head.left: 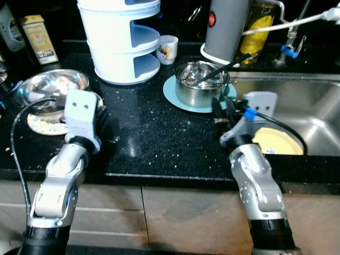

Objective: Kitchen organization

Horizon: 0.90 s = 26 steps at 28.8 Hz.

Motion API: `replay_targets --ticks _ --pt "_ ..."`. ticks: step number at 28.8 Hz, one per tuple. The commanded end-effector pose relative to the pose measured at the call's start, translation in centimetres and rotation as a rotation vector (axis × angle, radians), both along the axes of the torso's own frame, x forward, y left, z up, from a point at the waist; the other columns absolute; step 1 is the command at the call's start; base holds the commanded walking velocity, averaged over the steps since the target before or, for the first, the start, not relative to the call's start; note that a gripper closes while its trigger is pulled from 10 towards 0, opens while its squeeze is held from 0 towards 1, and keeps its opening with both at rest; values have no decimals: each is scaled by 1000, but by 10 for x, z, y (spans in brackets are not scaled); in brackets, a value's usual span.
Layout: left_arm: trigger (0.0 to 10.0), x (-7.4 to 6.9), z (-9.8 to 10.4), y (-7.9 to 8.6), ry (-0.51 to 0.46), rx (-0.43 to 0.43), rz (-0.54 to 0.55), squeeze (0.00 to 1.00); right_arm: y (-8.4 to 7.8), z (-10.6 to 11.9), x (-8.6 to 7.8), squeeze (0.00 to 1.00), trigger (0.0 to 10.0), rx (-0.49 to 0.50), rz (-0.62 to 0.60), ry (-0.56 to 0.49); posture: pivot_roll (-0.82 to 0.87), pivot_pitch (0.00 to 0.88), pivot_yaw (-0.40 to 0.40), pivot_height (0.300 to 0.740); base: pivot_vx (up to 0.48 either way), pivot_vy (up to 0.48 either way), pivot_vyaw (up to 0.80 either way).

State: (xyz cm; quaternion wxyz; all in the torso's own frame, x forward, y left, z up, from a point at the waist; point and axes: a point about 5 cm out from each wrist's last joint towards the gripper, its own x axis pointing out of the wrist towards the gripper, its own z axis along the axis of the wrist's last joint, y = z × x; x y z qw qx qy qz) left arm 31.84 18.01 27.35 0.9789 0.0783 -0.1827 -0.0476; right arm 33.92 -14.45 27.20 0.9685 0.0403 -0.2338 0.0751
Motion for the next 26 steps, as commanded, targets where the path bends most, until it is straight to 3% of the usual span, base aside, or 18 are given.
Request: replay_targets --ticks 1,26 --pt "10000 -1 -3 -1 14 2 -11 0 -6 -3 0 0 10000 5 -19 11 34 224 4 740 296 0 0" --pt "10000 -4 -2 -10 7 -21 -50 0 -4 -2 -1 0 10000 -5 2 8 33 206 4 740 12 0 0"
